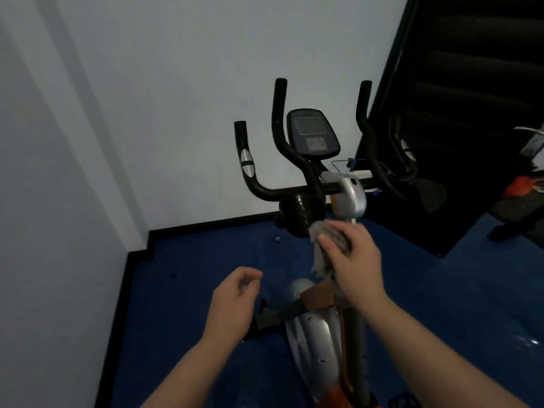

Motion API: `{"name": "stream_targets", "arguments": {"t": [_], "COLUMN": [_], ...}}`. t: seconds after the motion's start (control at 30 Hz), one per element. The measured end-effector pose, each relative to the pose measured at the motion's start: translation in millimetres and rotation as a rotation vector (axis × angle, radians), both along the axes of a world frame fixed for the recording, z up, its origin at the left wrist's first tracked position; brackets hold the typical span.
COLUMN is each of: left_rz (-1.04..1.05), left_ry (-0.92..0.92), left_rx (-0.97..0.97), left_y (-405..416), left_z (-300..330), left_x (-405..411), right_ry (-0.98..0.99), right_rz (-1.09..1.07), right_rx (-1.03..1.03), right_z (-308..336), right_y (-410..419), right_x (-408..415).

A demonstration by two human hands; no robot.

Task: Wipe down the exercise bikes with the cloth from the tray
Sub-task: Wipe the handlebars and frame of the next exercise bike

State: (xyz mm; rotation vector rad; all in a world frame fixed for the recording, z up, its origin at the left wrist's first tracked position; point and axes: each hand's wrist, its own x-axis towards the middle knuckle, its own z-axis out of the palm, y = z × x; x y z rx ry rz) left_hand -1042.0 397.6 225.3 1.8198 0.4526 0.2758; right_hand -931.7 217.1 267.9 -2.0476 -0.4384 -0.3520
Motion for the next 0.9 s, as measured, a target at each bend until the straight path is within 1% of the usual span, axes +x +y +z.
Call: {"name": "stream_targets", "arguments": {"t": [0.07,0.13,0.2,0.27,0.33,0.37,0.47,0.53,0.63,0.7,0.77,0.8,0.83,0.9], "left_rz": [0.029,0.030,0.013,-0.024,-0.066,-0.090,-0.151,-0.190,-0.226,-0.262,-0.308,-0.326,-0.333,-0.329], "left_ry": [-0.043,-0.092,-0.119,-0.129,-0.139,-0.149,-0.173,-0.201,-0.209,-0.184,-0.177,-0.187,-0.199,-0.203], "left_rx": [-0.018,-0.035,-0.054,-0.072,-0.090,-0.094,-0.123,-0.150,-0.204,-0.207,-0.170,-0.155,-0.150,-0.165], "left_y": [6.4,14.4,18.8,26.8,36.4,40.7,47.0,41.5,29.2,27.1,27.2,26.1,24.1,19.3], "left_z": [11.5,19.3,25.9,27.2,26.5,26.3,27.4,29.1,26.9,22.6,18.1,16.5,15.9,16.3], "left_x": [31.0,62.4,81.5,100.5,118.0,127.0,152.1,166.0,175.0,178.2,181.4,182.2,182.3,181.0], "right_ry": [-0.043,-0.056,-0.047,-0.052,-0.097,-0.124,-0.226,-0.253,-0.271,-0.327,-0.379,-0.411,-0.437,-0.456], "right_rz": [-0.012,-0.001,0.018,-0.052,-0.094,-0.086,-0.099,-0.178,-0.247,-0.171,-0.051,-0.025,-0.037,-0.167], "right_rx": [0.010,-0.022,-0.061,-0.021,0.018,-0.013,-0.192,-0.241,-0.288,-0.368,-0.518,-0.581,-0.603,-0.585], "right_z": [15.8,21.2,11.4,-8.8,-24.7,-26.3,-9.7,-1.9,-21.3,-29.3,-22.1,-14.5,-7.7,-1.9], "right_y": [28.8,60.2,83.3,93.7,86.0,79.1,70.9,82.6,91.7,71.8,50.9,47.6,50.2,66.8], "right_x": [35.1,62.3,63.9,50.7,37.9,37.5,57.8,72.4,65.6,56.7,60.9,69.2,80.1,97.9]}}
